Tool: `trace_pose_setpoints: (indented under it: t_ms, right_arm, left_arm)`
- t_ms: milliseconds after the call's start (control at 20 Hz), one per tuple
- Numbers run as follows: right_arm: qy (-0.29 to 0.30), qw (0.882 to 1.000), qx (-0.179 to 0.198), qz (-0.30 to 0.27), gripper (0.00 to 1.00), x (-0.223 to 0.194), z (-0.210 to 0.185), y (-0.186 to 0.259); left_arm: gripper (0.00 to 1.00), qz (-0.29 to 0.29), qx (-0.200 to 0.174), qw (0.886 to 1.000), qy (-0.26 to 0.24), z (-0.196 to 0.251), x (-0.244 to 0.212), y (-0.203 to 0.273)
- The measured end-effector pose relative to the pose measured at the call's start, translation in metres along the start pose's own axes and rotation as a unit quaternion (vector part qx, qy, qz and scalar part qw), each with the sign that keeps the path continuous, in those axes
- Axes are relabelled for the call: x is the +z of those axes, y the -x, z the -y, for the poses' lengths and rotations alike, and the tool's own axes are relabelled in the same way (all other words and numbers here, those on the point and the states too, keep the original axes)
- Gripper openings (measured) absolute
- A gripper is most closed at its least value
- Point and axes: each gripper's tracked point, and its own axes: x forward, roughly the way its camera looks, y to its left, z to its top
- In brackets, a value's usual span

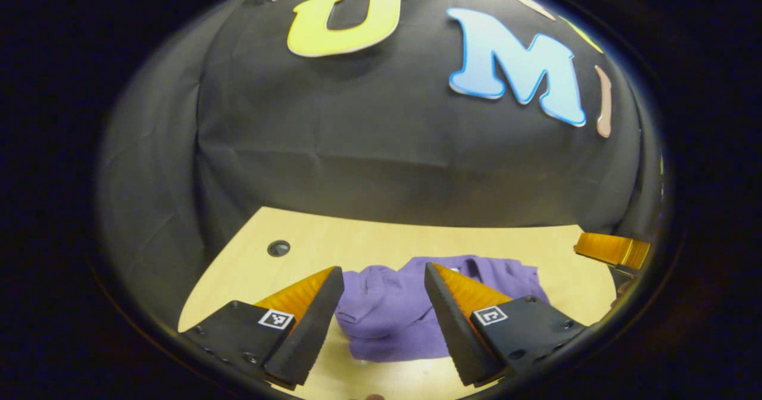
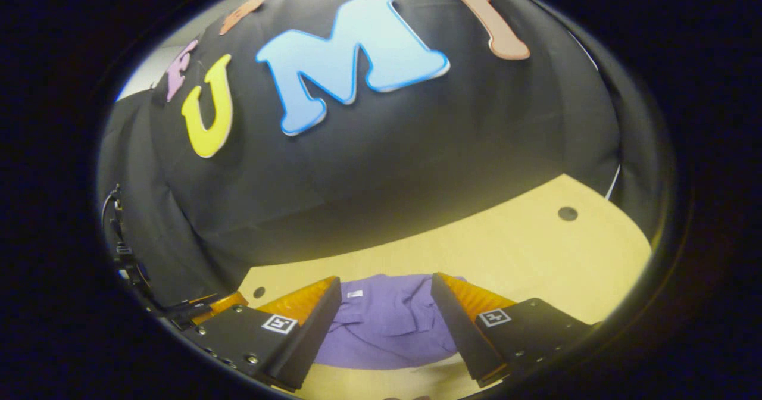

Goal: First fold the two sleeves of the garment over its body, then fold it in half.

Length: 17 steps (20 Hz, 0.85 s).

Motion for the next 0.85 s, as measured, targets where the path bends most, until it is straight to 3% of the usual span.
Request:
trace_pose_setpoints:
  t_ms: [250, 400, 550, 850]
  right_arm:
    - [0.001, 0.998, 0.018, 0.054, 0.94, 0.043, -0.020, 0.087]
    - [0.033, 0.997, 0.026, 0.071, 0.94, 0.045, -0.030, 0.128]
    - [0.061, 0.995, 0.040, 0.060, 0.94, 0.029, -0.048, 0.158]
    - [0.102, 0.990, 0.039, 0.090, 0.94, 0.024, -0.071, 0.193]
  left_arm:
    - [0.93, 0.052, -0.033, 0.998, -0.013, 0.036, 0.038, 0.104]
    - [0.96, 0.067, -0.048, 0.996, -0.020, 0.060, 0.040, 0.146]
    - [0.93, 0.082, -0.056, 0.995, -0.023, 0.077, 0.038, 0.177]
    - [0.96, 0.102, -0.057, 0.993, -0.034, 0.078, 0.034, 0.213]
